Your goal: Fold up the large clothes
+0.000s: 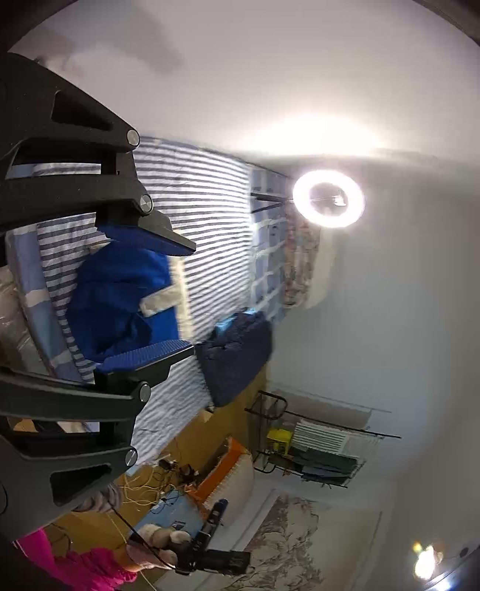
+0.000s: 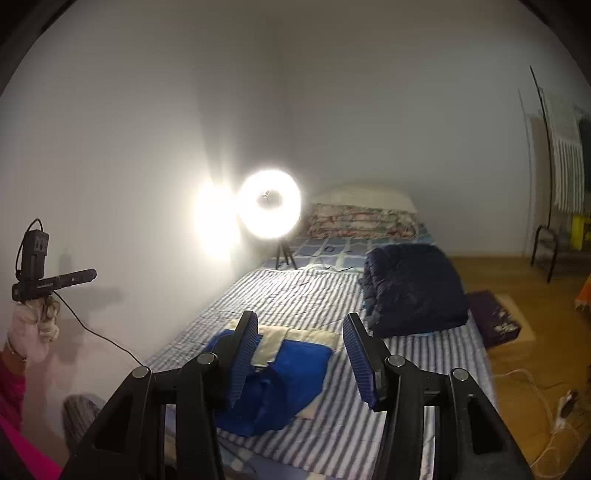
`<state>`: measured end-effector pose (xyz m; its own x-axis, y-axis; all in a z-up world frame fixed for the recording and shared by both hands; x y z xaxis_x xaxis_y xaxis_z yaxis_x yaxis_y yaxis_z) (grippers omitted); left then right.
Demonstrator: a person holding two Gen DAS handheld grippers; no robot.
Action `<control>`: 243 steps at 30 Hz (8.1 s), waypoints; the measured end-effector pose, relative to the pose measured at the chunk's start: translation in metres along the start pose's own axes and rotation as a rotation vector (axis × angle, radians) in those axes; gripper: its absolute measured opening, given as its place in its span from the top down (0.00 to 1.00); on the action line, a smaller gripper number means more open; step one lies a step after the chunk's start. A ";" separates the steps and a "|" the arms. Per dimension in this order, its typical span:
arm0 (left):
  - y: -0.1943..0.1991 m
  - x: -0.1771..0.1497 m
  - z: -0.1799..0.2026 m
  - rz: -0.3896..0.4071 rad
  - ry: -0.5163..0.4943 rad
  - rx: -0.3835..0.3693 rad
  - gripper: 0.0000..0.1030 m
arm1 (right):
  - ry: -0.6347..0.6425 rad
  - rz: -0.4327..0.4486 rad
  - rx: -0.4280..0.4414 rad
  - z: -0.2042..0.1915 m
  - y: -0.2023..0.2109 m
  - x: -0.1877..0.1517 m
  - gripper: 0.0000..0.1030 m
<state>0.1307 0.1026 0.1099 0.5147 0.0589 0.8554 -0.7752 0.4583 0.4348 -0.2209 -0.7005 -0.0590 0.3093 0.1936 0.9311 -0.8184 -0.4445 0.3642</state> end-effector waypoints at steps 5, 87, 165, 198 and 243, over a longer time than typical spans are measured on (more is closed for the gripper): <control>0.026 0.038 0.016 0.073 -0.040 0.002 0.52 | -0.006 0.064 0.014 0.014 0.017 0.034 0.51; -0.417 -0.134 -0.120 -0.427 0.107 0.192 0.64 | 0.103 -0.601 0.163 -0.012 -0.413 -0.152 0.76; -0.415 -0.201 -0.196 -0.597 0.740 -0.199 0.33 | -0.592 -0.598 0.505 0.027 -0.410 -0.251 0.44; -0.428 -0.171 -0.127 -0.527 0.433 -0.021 0.61 | -0.262 -0.622 0.295 -0.017 -0.390 -0.213 0.71; -0.422 -0.071 0.186 -0.266 -0.003 -0.266 0.69 | 0.094 -0.378 -0.180 0.069 -0.184 -0.086 0.76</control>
<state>0.3530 -0.2594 -0.0818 0.6836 -0.0956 0.7236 -0.4924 0.6715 0.5538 -0.0636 -0.6957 -0.2047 0.5653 0.3959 0.7236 -0.7299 -0.1686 0.6625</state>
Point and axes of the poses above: each gripper's, at about its wrist camera, not at the fingertips, and y roughly against the way its jaws point, z to its right, x to its top, the point moved 5 cm from there along -y, roughly the way its jaws point, and after that the axes turned 7 degrees about y, right-handed, at the moved point
